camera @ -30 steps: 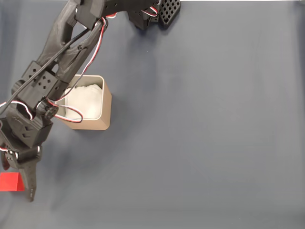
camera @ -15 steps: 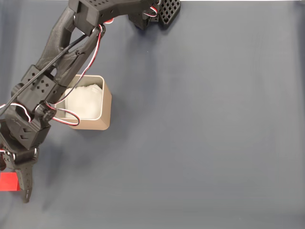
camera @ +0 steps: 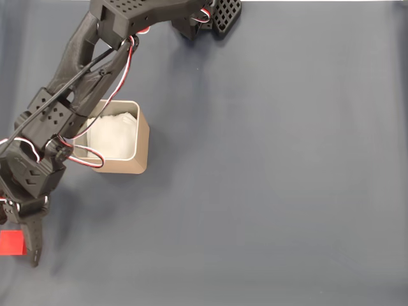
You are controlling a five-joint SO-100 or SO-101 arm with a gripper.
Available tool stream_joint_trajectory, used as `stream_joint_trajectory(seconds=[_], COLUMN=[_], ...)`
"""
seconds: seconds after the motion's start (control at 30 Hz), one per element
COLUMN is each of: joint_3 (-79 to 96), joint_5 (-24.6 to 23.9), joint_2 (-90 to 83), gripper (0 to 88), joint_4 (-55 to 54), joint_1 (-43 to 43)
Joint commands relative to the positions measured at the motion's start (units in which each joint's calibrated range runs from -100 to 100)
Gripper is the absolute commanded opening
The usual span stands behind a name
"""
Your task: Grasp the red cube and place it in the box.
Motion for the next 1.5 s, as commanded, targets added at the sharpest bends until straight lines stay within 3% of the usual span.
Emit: stream_joint_trajectory(seconds=[0.0, 1.13, 1.47], joint_3=[-3.5, -4.96, -4.59], joint_5=[0.59, 1.42, 1.22], joint_2=[-0.2, 1.7, 1.1], gripper=[42.9, 31.6, 34.5], joint_4=[-0.9, -3.94, -3.94], joint_1=[0.79, 1.93, 2.21])
